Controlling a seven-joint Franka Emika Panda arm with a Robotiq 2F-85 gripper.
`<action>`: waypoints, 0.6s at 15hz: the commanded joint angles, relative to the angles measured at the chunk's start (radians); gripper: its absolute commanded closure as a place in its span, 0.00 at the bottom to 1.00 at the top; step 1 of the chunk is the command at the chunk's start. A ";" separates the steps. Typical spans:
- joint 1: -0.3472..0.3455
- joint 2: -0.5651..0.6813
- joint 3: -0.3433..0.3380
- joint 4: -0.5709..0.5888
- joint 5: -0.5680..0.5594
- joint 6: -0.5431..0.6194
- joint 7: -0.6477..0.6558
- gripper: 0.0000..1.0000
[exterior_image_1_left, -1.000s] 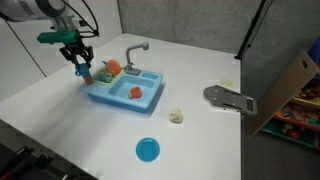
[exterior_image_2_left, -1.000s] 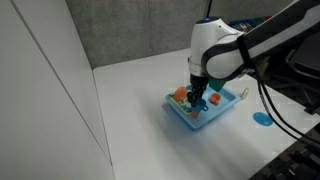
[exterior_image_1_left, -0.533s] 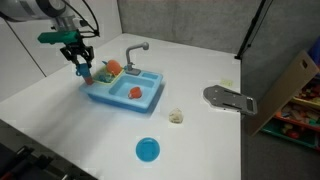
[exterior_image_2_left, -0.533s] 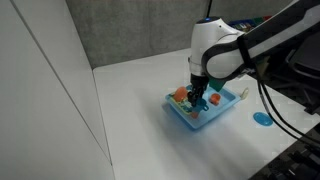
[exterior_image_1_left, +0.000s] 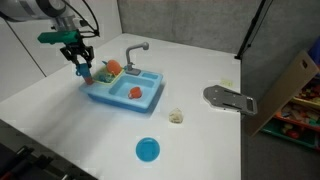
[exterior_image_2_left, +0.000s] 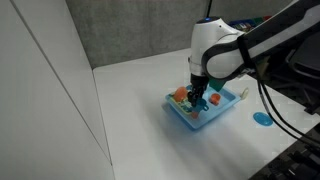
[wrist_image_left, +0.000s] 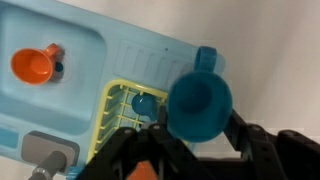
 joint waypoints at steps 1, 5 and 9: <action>0.006 0.001 -0.006 0.006 -0.022 0.001 0.024 0.36; 0.005 -0.003 -0.005 0.002 -0.021 0.002 0.022 0.09; 0.002 -0.012 -0.003 -0.005 -0.018 0.004 0.019 0.00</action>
